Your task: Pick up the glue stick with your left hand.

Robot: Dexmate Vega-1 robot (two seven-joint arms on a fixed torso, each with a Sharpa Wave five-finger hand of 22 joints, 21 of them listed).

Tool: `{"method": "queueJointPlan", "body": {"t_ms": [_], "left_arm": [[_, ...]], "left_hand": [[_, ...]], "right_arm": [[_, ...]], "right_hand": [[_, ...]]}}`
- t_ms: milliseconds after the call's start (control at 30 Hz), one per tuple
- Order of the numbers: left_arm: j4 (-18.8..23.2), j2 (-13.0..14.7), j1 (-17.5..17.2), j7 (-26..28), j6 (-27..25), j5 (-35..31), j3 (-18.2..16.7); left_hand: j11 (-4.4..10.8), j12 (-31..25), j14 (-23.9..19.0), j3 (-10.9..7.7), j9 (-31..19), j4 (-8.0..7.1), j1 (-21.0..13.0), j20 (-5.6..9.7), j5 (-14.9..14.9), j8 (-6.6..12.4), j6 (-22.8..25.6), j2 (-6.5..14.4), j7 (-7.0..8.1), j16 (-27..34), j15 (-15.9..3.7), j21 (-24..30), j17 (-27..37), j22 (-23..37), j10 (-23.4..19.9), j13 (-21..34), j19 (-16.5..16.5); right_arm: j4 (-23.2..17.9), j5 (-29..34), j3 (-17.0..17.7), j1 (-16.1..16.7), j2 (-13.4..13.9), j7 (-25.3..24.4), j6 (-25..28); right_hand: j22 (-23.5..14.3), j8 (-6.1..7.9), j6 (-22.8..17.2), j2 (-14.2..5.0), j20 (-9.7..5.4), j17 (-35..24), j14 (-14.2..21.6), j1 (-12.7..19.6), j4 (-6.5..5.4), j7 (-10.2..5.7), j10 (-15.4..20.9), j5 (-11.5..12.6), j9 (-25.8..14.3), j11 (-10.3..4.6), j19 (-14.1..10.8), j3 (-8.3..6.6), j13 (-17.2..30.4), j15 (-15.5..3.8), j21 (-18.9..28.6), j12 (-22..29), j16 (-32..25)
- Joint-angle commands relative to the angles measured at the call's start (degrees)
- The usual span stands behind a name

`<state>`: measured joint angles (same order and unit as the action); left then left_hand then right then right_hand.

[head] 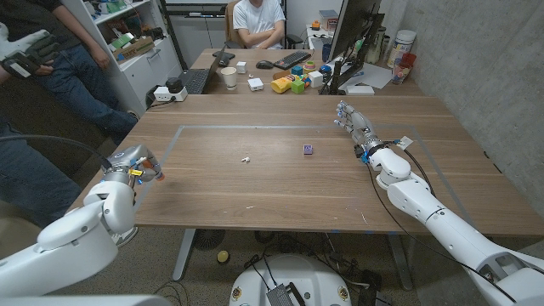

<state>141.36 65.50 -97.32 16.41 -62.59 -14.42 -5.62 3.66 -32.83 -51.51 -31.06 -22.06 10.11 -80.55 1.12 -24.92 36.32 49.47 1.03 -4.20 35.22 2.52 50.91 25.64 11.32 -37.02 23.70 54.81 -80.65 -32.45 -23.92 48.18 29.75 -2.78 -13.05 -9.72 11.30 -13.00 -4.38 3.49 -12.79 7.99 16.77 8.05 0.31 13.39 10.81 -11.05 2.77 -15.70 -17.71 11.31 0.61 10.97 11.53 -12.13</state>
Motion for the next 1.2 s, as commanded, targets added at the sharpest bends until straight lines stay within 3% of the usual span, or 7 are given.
{"method": "queueJointPlan", "body": {"t_ms": [33,1200], "left_arm": [[0.8,1.0,0.1,-1.5,-0.6,0.0,-1.1],[3.2,0.8,-1.8,-3.8,0.4,-6.6,-5.6]], "left_hand": [[-0.36,-1.1,-9.7,-0.44,-0.2,-0.06,0.4,0.10,-0.4,0.48,-0.2,0.0,0.35,-0.3,-9.52,0.8,0.2,0.0,-10.6,14.3,-0.3],[0.00,0.3,-10.2,-0.75,-0.1,-0.10,1.2,-0.12,-1.9,0.86,-0.2,-0.2,0.60,-0.8,-9.11,3.3,1.7,-0.6,-11.2,15.6,-1.4]], "right_arm": [[0.5,-0.2,0.1,-0.3,-0.5,0.0,-0.3],[0.7,0.0,-0.3,-1.2,-0.8,0.4,-0.1]], "right_hand": [[-0.2,0.28,-0.4,0.17,0.02,0.0,0.3,0.4,-0.17,-0.20,0.3,0.4,-0.1,-0.02,-0.1,0.11,0.2,-0.37,0.1,0.1,-0.4],[-0.2,0.31,-0.6,0.05,-0.20,0.1,0.4,0.4,-0.17,-0.07,0.4,0.4,-0.1,0.09,0.0,0.21,0.2,-0.39,0.0,0.1,-0.5]]}}
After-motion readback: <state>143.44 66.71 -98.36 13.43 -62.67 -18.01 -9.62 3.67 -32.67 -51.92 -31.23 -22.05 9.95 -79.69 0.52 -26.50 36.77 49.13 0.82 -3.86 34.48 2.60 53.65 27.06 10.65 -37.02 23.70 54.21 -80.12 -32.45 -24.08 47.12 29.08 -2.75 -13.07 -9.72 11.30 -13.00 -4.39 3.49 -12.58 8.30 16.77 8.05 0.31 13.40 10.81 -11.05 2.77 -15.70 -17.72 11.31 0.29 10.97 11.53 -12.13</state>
